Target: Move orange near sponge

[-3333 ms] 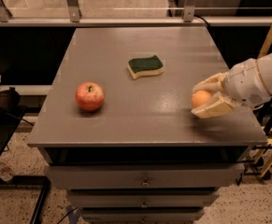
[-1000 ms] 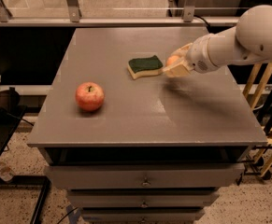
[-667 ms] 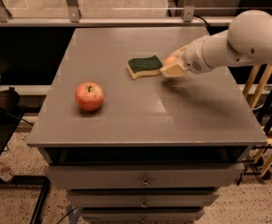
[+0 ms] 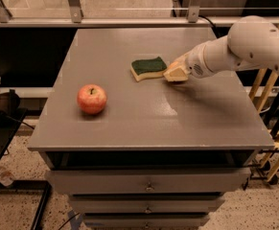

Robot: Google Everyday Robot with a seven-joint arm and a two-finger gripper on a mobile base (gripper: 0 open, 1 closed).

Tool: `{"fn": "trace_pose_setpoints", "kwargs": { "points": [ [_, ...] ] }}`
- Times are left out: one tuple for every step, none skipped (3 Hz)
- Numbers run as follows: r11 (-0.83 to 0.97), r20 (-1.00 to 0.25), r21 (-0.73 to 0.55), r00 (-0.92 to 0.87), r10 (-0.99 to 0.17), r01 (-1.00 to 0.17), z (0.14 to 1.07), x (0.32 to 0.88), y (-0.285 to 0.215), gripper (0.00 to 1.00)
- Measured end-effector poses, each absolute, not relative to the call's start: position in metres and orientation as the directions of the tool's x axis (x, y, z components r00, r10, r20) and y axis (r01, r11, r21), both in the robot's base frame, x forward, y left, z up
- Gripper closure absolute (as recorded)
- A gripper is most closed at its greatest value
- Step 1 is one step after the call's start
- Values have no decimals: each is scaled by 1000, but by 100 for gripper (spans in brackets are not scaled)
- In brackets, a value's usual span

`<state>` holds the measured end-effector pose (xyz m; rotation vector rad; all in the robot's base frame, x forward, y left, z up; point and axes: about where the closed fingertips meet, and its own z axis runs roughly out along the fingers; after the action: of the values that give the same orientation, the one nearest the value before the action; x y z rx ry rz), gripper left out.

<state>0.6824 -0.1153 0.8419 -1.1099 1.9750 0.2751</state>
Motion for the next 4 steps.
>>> {"fn": "trace_pose_setpoints", "kwargs": {
  "points": [
    [582, -752, -196, -259, -605, -790, 841, 682, -113, 81],
    [579, -752, -194, -259, -606, -792, 840, 682, -111, 58],
    [577, -752, -193, -258, -607, -794, 839, 682, -109, 35],
    [574, -751, -191, -257, -608, -796, 838, 682, -107, 11]
  ]
}}
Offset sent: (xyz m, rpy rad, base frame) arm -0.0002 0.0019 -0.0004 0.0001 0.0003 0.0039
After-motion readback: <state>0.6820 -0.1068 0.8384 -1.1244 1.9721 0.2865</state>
